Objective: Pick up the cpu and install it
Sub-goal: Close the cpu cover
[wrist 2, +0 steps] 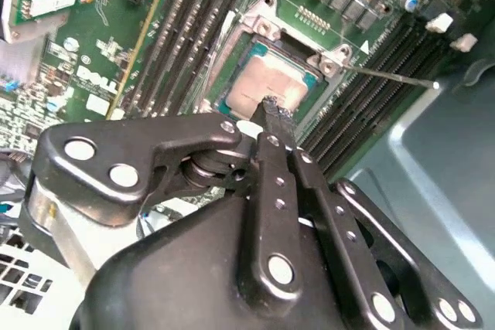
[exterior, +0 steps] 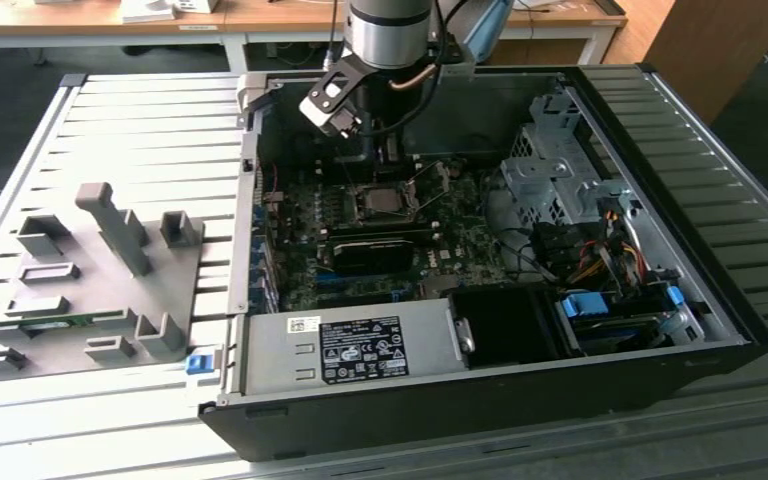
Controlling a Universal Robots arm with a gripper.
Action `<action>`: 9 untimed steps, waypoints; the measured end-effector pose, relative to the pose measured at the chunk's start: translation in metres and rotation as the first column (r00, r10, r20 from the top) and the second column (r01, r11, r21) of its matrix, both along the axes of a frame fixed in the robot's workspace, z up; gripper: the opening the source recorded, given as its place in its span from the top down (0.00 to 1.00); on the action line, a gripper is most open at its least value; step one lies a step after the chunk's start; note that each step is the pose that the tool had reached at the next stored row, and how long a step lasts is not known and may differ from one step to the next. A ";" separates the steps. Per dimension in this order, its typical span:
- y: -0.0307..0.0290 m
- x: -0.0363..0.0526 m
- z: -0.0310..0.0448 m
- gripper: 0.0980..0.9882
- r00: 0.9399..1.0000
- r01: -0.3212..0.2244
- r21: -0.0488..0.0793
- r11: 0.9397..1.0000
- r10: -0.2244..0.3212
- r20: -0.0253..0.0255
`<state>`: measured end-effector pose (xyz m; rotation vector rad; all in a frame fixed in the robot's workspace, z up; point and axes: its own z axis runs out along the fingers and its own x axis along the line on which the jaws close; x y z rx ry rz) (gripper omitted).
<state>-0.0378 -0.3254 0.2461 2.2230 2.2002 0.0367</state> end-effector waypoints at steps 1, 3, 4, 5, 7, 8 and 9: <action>-0.0025 -0.0003 -0.0001 0.99 1.000 0.000 0.000 1.000 0.000 0.000; -0.0064 -0.0004 -0.0001 0.99 1.000 0.000 0.000 1.000 0.000 0.000; -0.0075 -0.0004 -0.0001 0.99 1.000 0.000 0.000 1.000 0.000 0.000; -0.0080 -0.0004 -0.0001 0.99 1.000 0.000 0.000 1.000 0.000 0.000; -0.0083 -0.0005 0.0004 0.99 1.000 0.000 0.000 1.000 0.000 0.000; -0.0083 -0.0005 0.0015 0.99 1.000 0.000 0.001 1.000 0.000 0.000; -0.0083 -0.0005 0.0039 0.99 1.000 0.000 0.001 1.000 0.000 0.000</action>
